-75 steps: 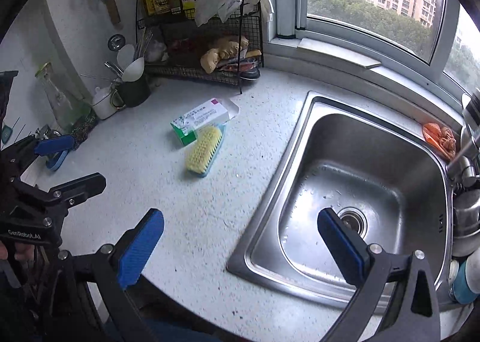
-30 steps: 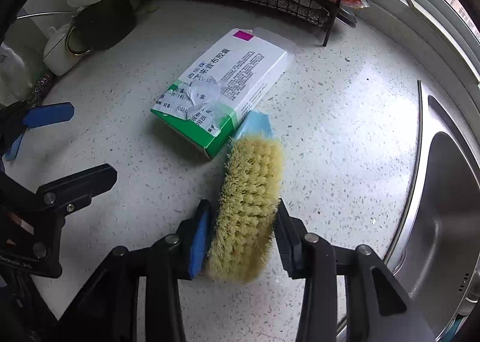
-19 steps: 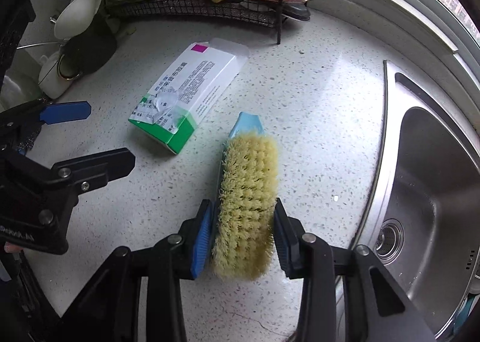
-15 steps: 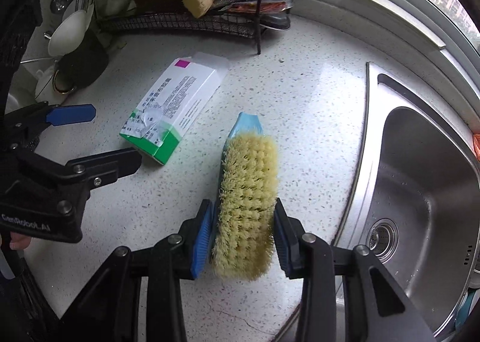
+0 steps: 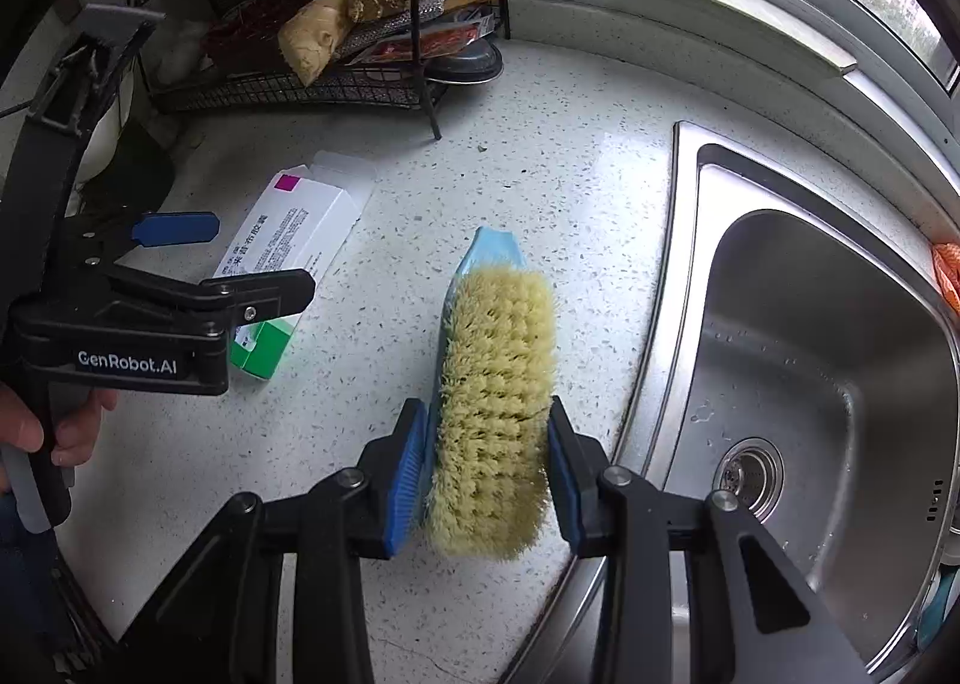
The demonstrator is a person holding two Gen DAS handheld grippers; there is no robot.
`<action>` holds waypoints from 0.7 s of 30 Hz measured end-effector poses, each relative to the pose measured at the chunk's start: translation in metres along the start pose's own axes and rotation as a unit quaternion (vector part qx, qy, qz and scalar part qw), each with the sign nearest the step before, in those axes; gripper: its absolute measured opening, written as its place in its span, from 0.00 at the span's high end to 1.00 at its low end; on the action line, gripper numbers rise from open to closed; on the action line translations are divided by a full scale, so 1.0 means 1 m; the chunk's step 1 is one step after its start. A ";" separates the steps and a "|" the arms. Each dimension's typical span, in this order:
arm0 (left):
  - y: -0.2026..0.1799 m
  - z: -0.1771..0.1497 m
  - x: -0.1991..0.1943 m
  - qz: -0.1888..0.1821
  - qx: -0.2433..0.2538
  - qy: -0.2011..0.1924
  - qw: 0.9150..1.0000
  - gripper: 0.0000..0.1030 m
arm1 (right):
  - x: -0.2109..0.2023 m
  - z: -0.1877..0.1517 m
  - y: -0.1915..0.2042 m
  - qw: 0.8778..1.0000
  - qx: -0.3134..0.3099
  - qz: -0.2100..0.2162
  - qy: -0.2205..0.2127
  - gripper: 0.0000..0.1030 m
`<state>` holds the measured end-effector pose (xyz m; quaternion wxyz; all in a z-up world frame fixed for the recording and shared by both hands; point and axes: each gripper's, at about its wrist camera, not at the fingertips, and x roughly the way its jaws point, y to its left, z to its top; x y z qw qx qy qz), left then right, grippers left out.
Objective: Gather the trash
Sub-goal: 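Grasp the white-green medicine box with the left tool while the right tool holds the brush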
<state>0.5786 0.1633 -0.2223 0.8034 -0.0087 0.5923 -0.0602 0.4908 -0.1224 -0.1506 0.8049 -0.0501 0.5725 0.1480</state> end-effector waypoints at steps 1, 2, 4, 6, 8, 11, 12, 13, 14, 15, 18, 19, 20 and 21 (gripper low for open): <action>0.001 0.001 0.003 0.001 0.000 0.002 1.000 0.00 | 0.000 -0.001 0.000 1.000 0.001 0.001 0.001 0.66; 0.001 0.003 0.005 0.001 0.001 0.004 1.000 0.00 | 0.002 0.000 0.000 1.000 0.002 0.002 0.002 0.66; 0.002 0.004 0.009 -0.002 0.000 0.009 1.000 0.00 | 0.003 0.000 -0.001 1.000 0.004 0.006 0.004 0.66; 0.001 0.007 0.013 -0.003 0.000 0.014 1.000 0.09 | 0.007 0.002 0.004 1.000 0.003 0.008 0.005 0.66; -0.003 0.008 0.019 0.003 0.000 0.024 1.000 0.29 | 0.013 0.004 0.006 1.000 0.000 0.009 0.005 0.66; -0.006 0.002 0.016 0.013 0.017 0.021 1.000 0.43 | 0.008 0.002 0.007 1.000 -0.001 0.010 0.001 0.66; -0.006 -0.001 0.015 0.009 0.018 0.022 1.000 0.44 | 0.006 0.000 0.007 1.000 -0.001 0.010 -0.003 0.66; -0.011 -0.003 0.017 0.006 0.017 0.023 1.000 0.44 | 0.003 0.000 0.007 1.000 -0.001 0.010 -0.006 0.66; -0.015 -0.006 0.017 0.005 0.018 0.026 0.999 0.44 | 0.000 -0.002 0.007 1.000 -0.002 0.009 -0.011 0.66; -0.018 -0.010 0.014 0.005 0.023 0.027 0.999 0.44 | -0.004 -0.004 0.007 1.000 -0.001 0.008 -0.017 0.66; -0.029 -0.024 0.003 -0.001 0.025 0.022 0.999 0.44 | -0.019 -0.015 0.006 1.000 0.000 0.005 -0.029 0.66; -0.032 -0.028 -0.003 -0.010 0.024 0.019 0.999 0.44 | -0.023 -0.020 0.006 0.999 0.001 0.004 -0.032 0.66; -0.036 -0.032 -0.010 -0.016 0.022 0.015 1.000 0.44 | -0.028 -0.024 0.006 0.999 0.002 0.003 -0.035 0.66; -0.040 -0.036 -0.018 -0.021 0.023 0.010 0.999 0.44 | -0.031 -0.029 0.006 0.999 0.002 0.002 -0.038 0.66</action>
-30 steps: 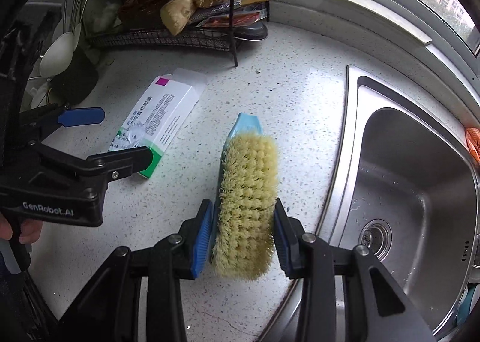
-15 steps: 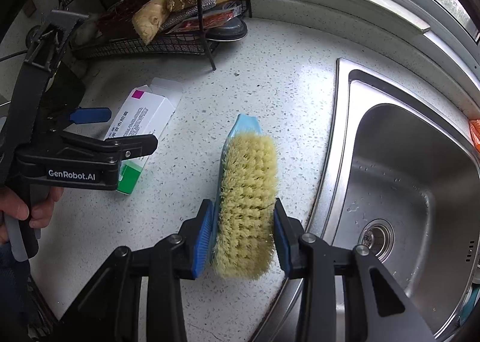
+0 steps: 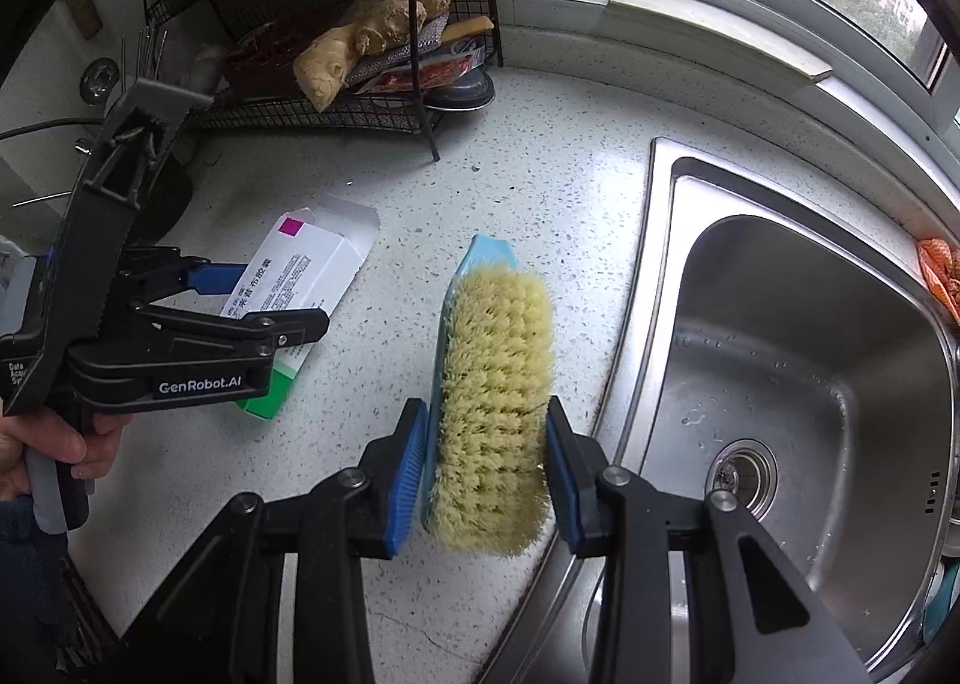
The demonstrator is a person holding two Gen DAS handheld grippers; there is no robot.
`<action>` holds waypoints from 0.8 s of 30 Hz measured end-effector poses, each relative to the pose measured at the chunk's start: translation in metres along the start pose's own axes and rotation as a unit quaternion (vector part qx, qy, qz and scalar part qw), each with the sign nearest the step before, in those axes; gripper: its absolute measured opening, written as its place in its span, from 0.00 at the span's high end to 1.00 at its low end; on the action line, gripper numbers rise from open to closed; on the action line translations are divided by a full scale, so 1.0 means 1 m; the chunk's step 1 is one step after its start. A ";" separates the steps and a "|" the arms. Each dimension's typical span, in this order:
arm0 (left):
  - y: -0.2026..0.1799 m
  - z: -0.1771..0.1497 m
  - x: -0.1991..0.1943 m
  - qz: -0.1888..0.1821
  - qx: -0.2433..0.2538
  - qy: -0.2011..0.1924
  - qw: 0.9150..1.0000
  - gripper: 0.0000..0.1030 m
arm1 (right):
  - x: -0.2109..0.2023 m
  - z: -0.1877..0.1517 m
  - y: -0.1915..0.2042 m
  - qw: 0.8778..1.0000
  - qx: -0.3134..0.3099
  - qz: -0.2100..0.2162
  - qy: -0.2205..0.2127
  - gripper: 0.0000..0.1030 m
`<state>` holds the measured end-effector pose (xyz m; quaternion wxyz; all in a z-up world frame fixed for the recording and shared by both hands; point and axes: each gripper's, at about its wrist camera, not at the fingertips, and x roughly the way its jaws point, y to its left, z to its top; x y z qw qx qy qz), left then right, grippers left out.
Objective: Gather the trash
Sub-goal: 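Grasp the white-green medicine box with the left tool while the right tool holds the brush, then carry the medicine box and scrub brush down to the red bucket with both tools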
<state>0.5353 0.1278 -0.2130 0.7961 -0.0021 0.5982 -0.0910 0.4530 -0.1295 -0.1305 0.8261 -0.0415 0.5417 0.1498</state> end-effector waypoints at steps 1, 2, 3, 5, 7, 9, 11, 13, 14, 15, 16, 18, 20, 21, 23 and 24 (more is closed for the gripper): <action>-0.006 -0.004 -0.007 -0.003 0.003 -0.006 1.000 0.44 | -0.004 -0.004 0.000 1.000 0.001 -0.001 -0.003 0.66; -0.012 -0.009 -0.013 -0.004 0.007 -0.012 1.000 0.44 | -0.010 -0.010 0.000 1.000 0.002 -0.003 -0.007 0.66; -0.017 -0.012 -0.019 -0.004 0.010 -0.016 1.000 0.44 | -0.015 -0.015 -0.001 1.000 0.004 -0.004 -0.011 0.66; -0.029 -0.020 -0.030 -0.004 0.015 -0.024 1.000 0.44 | -0.025 -0.025 -0.001 1.000 0.007 -0.006 -0.016 0.66; -0.048 -0.026 -0.038 -0.003 0.020 -0.032 0.999 0.44 | -0.037 -0.036 -0.003 1.000 0.008 -0.008 -0.022 0.66; -0.057 -0.039 -0.052 -0.004 0.026 -0.038 0.999 0.44 | -0.046 -0.045 -0.004 1.000 0.008 -0.012 -0.026 0.67; -0.062 -0.048 -0.061 -0.003 0.031 -0.043 0.999 0.44 | -0.055 -0.056 -0.005 0.999 0.012 -0.014 -0.029 0.67; -0.074 -0.060 -0.067 -0.003 0.038 -0.046 0.998 0.44 | -0.064 -0.069 -0.006 0.999 0.013 -0.012 -0.033 0.67; -0.081 -0.067 -0.071 -0.002 0.041 -0.047 0.998 0.44 | -0.068 -0.076 -0.007 0.999 0.012 -0.012 -0.036 0.67; -0.086 -0.074 -0.075 -0.003 0.043 -0.049 0.998 0.44 | -0.073 -0.082 -0.007 0.999 0.010 -0.012 -0.038 0.67; -0.093 -0.080 -0.078 -0.004 0.046 -0.051 0.998 0.44 | -0.078 -0.088 -0.008 0.999 0.010 -0.011 -0.040 0.67; -0.106 -0.088 -0.082 -0.003 0.051 -0.053 0.997 0.44 | -0.087 -0.101 -0.010 0.999 0.011 -0.009 -0.045 0.67; -0.122 -0.102 -0.089 -0.002 0.057 -0.056 0.997 0.44 | -0.092 -0.110 -0.013 0.999 0.013 -0.007 -0.050 0.67; -0.131 -0.108 -0.093 -0.002 0.060 -0.058 0.997 0.44 | -0.097 -0.118 -0.015 0.999 0.014 -0.005 -0.052 0.67; -0.144 -0.121 -0.099 0.000 0.064 -0.060 0.996 0.44 | -0.105 -0.132 -0.016 0.998 0.017 -0.003 -0.055 0.67; -0.153 -0.127 -0.102 0.001 0.067 -0.060 0.996 0.44 | -0.109 -0.140 -0.018 0.998 0.018 -0.002 -0.057 0.67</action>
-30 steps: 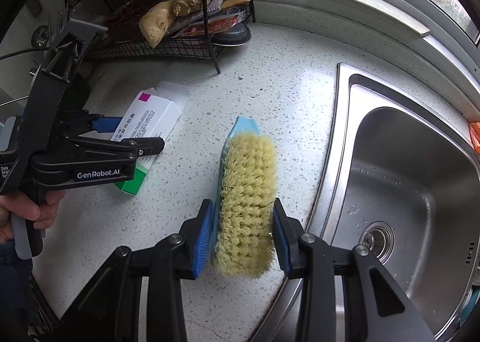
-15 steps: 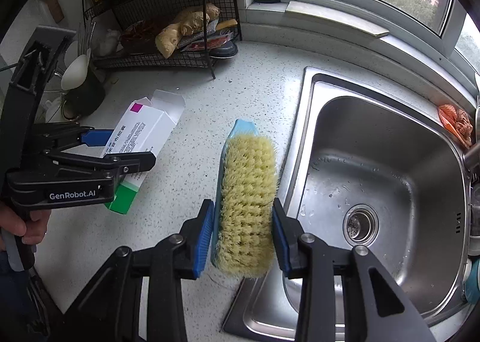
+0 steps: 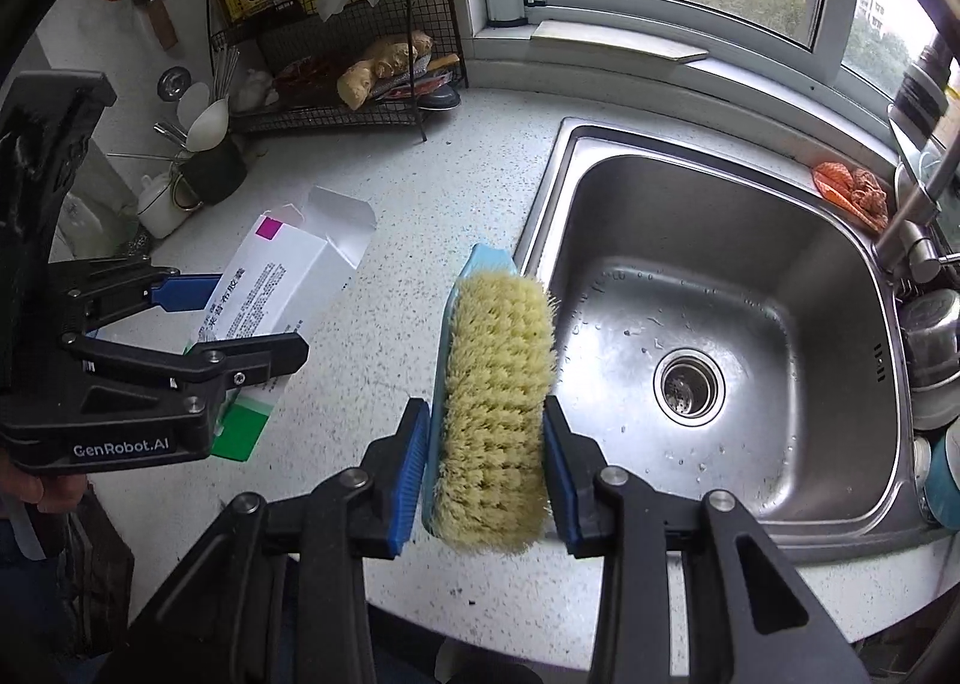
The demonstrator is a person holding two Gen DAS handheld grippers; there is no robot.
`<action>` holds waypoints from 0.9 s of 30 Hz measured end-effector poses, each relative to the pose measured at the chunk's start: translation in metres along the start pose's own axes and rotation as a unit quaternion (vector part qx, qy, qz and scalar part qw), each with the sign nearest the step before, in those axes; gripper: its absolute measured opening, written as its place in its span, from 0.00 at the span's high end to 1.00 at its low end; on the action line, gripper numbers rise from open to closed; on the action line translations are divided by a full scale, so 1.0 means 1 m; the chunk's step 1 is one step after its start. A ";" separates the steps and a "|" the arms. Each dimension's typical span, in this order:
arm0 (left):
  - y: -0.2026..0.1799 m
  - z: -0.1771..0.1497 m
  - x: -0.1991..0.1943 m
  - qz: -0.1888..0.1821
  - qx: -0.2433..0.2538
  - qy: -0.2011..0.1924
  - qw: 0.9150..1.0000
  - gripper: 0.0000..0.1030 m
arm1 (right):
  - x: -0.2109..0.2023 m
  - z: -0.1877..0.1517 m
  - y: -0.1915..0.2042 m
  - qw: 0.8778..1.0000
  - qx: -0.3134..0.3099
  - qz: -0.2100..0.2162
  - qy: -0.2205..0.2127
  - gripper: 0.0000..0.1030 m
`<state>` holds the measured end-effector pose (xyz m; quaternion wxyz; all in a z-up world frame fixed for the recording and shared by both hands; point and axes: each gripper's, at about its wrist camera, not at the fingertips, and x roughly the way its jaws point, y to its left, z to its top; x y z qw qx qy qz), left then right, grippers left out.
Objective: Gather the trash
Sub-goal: 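Carry the medicine box and scrub brush down to the red bucket with both tools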
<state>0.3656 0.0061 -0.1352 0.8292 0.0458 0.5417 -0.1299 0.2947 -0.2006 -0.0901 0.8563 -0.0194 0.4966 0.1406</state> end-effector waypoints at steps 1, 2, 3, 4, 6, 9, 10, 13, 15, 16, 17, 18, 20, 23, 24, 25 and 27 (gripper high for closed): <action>-0.010 -0.006 -0.004 0.000 0.003 -0.001 1.000 0.44 | -0.006 -0.008 -0.002 1.000 0.000 0.001 -0.002 0.67; -0.020 -0.011 -0.007 0.001 0.006 -0.003 1.000 0.44 | -0.014 -0.017 -0.004 1.000 0.001 0.001 -0.003 0.67; -0.030 -0.016 -0.010 0.000 0.009 -0.004 1.000 0.44 | -0.021 -0.025 -0.006 1.000 0.002 0.002 -0.004 0.67; -0.039 -0.021 -0.014 -0.002 0.011 -0.004 1.000 0.44 | -0.027 -0.033 -0.008 1.000 0.002 0.002 -0.006 0.67; -0.059 -0.032 -0.018 -0.005 0.015 -0.004 1.000 0.44 | -0.042 -0.052 -0.012 1.000 0.002 -0.001 -0.010 0.67; -0.093 -0.055 -0.025 -0.007 0.025 -0.003 1.000 0.44 | -0.061 -0.078 -0.020 1.000 0.002 -0.008 -0.012 0.67; -0.101 -0.061 -0.025 -0.007 0.027 -0.001 1.000 0.44 | -0.066 -0.087 -0.023 1.000 0.003 -0.009 -0.012 0.67; -0.130 -0.082 -0.028 -0.011 0.041 0.003 0.999 0.44 | -0.079 -0.112 -0.032 1.000 0.006 -0.014 -0.011 0.67; -0.146 -0.095 -0.030 -0.014 0.048 0.005 0.999 0.44 | -0.088 -0.132 -0.037 1.000 0.011 -0.017 -0.011 0.67; -0.152 -0.100 -0.030 -0.017 0.050 0.007 0.999 0.44 | -0.091 -0.141 -0.039 1.000 0.015 -0.017 -0.010 0.67; -0.158 -0.106 -0.031 -0.019 0.050 0.009 0.999 0.44 | -0.093 -0.147 -0.041 1.000 0.019 -0.016 -0.007 0.67; -0.164 -0.111 -0.031 -0.021 0.052 0.011 0.998 0.44 | -0.095 -0.154 -0.043 1.000 0.022 -0.015 -0.005 0.67; -0.176 -0.121 -0.030 -0.026 0.056 0.019 0.998 0.44 | -0.098 -0.165 -0.044 1.000 0.026 -0.014 -0.002 0.67; -0.189 -0.136 -0.026 -0.032 0.063 0.032 0.997 0.44 | -0.100 -0.179 -0.046 0.999 0.033 -0.010 0.005 0.67; -0.191 -0.141 -0.023 -0.034 0.064 0.038 0.997 0.44 | -0.098 -0.183 -0.047 0.999 0.036 -0.009 0.009 0.67; -0.192 -0.144 -0.019 -0.035 0.065 0.044 0.996 0.44 | -0.096 -0.186 -0.047 0.999 0.040 -0.008 0.013 0.67; -0.193 -0.151 -0.008 -0.036 0.063 0.059 0.996 0.44 | -0.089 -0.194 -0.048 0.999 0.048 -0.008 0.025 0.67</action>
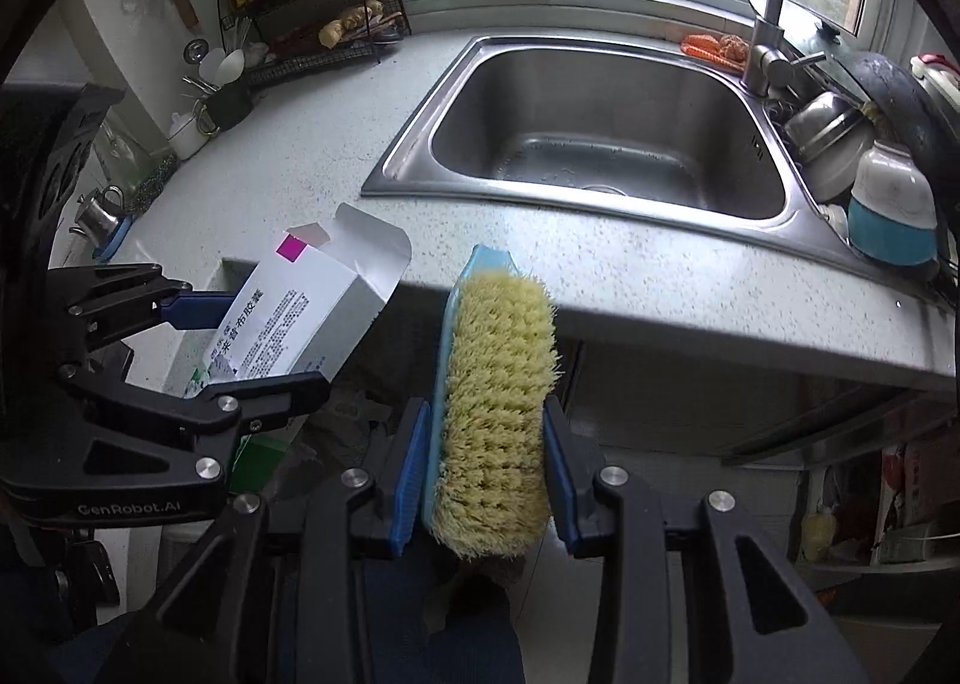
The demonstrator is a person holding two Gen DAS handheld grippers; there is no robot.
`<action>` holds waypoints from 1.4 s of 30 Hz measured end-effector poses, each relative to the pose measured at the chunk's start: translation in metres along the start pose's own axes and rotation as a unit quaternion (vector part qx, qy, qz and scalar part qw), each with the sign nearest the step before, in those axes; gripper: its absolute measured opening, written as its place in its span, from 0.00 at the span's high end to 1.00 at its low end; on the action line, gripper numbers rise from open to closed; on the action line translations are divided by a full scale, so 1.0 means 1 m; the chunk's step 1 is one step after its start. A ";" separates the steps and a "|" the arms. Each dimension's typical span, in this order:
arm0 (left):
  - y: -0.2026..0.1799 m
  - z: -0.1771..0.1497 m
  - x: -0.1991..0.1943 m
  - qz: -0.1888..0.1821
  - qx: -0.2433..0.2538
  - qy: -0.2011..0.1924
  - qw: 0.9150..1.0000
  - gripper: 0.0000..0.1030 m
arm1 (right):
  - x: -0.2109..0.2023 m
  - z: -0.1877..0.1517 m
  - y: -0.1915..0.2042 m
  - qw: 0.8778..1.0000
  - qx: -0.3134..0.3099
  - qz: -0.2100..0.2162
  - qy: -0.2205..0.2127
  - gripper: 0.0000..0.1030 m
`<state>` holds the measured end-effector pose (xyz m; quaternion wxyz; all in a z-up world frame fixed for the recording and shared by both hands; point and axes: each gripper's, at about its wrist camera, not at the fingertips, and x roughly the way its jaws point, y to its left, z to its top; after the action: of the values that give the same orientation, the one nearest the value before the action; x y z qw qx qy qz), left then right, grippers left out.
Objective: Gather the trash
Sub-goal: 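Carry the medicine box and scrub brush down to the red bucket with both tools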
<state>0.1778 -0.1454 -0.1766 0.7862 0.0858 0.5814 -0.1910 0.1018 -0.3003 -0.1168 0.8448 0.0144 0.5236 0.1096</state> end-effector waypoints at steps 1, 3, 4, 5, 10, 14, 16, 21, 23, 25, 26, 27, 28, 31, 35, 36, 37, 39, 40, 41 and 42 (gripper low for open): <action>-0.001 -0.003 0.006 -0.001 -0.001 0.007 1.000 0.44 | 0.004 -0.003 -0.002 1.000 0.003 -0.001 0.006 0.67; -0.001 -0.006 0.021 -0.002 -0.005 0.020 1.000 0.44 | 0.015 -0.010 -0.004 1.000 0.008 -0.002 0.017 0.67; 0.000 -0.009 0.029 -0.003 -0.006 0.026 1.000 0.44 | 0.020 -0.014 -0.006 1.000 0.012 -0.002 0.023 0.67; 0.001 -0.011 0.038 -0.003 -0.008 0.032 0.999 0.44 | 0.027 -0.016 -0.007 0.999 0.015 -0.002 0.031 0.67; 0.007 -0.021 0.089 -0.006 -0.012 0.055 0.998 0.44 | 0.072 -0.033 -0.017 0.998 0.023 -0.006 0.066 0.67; 0.011 -0.033 0.134 -0.015 -0.016 0.073 0.997 0.44 | 0.113 -0.049 -0.026 0.996 0.030 -0.004 0.088 0.67; 0.012 -0.039 0.158 -0.020 -0.016 0.078 0.997 0.44 | 0.133 -0.055 -0.030 0.995 0.028 -0.012 0.097 0.67; 0.012 -0.054 0.217 -0.030 -0.021 0.102 0.994 0.44 | 0.177 -0.078 -0.047 0.993 0.048 -0.015 0.109 0.67; 0.012 -0.059 0.240 -0.030 -0.018 0.111 0.993 0.44 | 0.193 -0.087 -0.055 0.992 0.055 -0.017 0.111 0.67; 0.012 -0.063 0.263 -0.031 -0.017 0.118 0.992 0.44 | 0.211 -0.095 -0.064 0.990 0.066 -0.018 0.120 0.67; 0.012 -0.066 0.272 -0.033 -0.018 0.121 0.992 0.44 | 0.220 -0.099 -0.066 0.989 0.072 -0.018 0.124 0.67; 0.013 -0.067 0.282 -0.036 -0.020 0.123 0.992 0.44 | 0.228 -0.103 -0.068 0.989 0.075 -0.020 0.128 0.67; 0.013 -0.068 0.291 -0.041 -0.021 0.123 0.991 0.44 | 0.236 -0.107 -0.070 0.988 0.076 -0.022 0.130 0.67; 0.011 -0.073 0.314 -0.048 -0.017 0.125 0.991 0.44 | 0.253 -0.117 -0.076 0.987 0.081 -0.023 0.136 0.67; 0.007 -0.077 0.331 -0.044 -0.003 0.126 0.991 0.44 | 0.268 -0.122 -0.077 0.985 0.085 -0.028 0.150 0.67; 0.005 -0.076 0.333 -0.044 -0.003 0.126 0.991 0.44 | 0.269 -0.124 -0.078 0.985 0.087 -0.028 0.150 0.67; 0.006 -0.077 0.335 -0.044 -0.004 0.124 0.991 0.44 | 0.269 -0.124 -0.078 0.984 0.088 -0.027 0.150 0.67; 0.006 -0.077 0.335 -0.046 -0.006 0.121 0.992 0.44 | 0.266 -0.128 -0.077 0.984 0.087 -0.028 0.150 0.67; 0.006 -0.077 0.334 -0.048 -0.009 0.119 0.992 0.43 | 0.265 -0.128 -0.077 0.985 0.085 -0.029 0.150 0.67; 0.008 -0.078 0.334 -0.050 -0.009 0.117 0.992 0.43 | 0.265 -0.126 -0.076 0.985 0.085 -0.029 0.149 0.67; 0.008 -0.077 0.334 -0.051 -0.009 0.117 0.992 0.43 | 0.264 -0.127 -0.075 0.985 0.085 -0.029 0.148 0.67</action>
<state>0.1970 -0.1778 -0.5168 0.7029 0.0705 0.6746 -0.2142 0.1152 -0.3323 -0.4173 0.7562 0.0548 0.6507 0.0414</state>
